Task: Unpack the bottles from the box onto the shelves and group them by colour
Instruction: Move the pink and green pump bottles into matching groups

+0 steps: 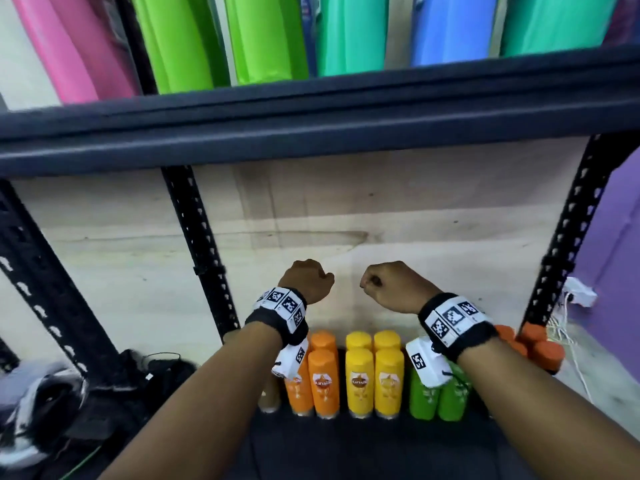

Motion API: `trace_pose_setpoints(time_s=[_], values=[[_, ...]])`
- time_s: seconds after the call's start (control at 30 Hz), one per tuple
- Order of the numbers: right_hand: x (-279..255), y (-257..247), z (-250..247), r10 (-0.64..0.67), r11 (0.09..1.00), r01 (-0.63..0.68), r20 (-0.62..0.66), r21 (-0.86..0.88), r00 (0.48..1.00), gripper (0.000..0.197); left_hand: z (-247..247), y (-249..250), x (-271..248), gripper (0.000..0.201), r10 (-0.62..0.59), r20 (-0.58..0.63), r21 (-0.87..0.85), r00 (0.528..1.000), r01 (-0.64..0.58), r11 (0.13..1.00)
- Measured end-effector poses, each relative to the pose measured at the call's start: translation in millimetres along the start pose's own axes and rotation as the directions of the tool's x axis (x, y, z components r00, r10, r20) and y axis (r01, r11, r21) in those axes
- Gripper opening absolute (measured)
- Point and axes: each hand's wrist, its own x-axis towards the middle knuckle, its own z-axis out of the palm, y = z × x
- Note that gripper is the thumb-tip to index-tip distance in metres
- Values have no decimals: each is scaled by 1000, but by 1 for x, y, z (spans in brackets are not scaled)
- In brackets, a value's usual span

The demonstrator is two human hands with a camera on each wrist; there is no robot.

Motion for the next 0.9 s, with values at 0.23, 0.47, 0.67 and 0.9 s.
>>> trace_pose_setpoints(time_s=[0.23, 0.47, 0.67, 0.9], values=[[-38, -32, -42, 43, 999, -42, 136, -14, 990, 21, -29, 34, -40, 48, -50, 124, 76, 991, 41, 996], [-82, -75, -85, -90, 993, 98, 115, -68, 989, 19, -76, 61, -88, 45, -109, 77, 153, 991, 97, 984], [-135, -123, -141, -331, 943, 331, 40, 2, 943, 22, -125, 77, -143, 41, -86, -57, 139, 995, 93, 986], [-166, -183, -209, -494, 867, 497, -73, 34, 866, 23, -193, 86, -189, 39, 1, -166, 194, 986, 32, 980]])
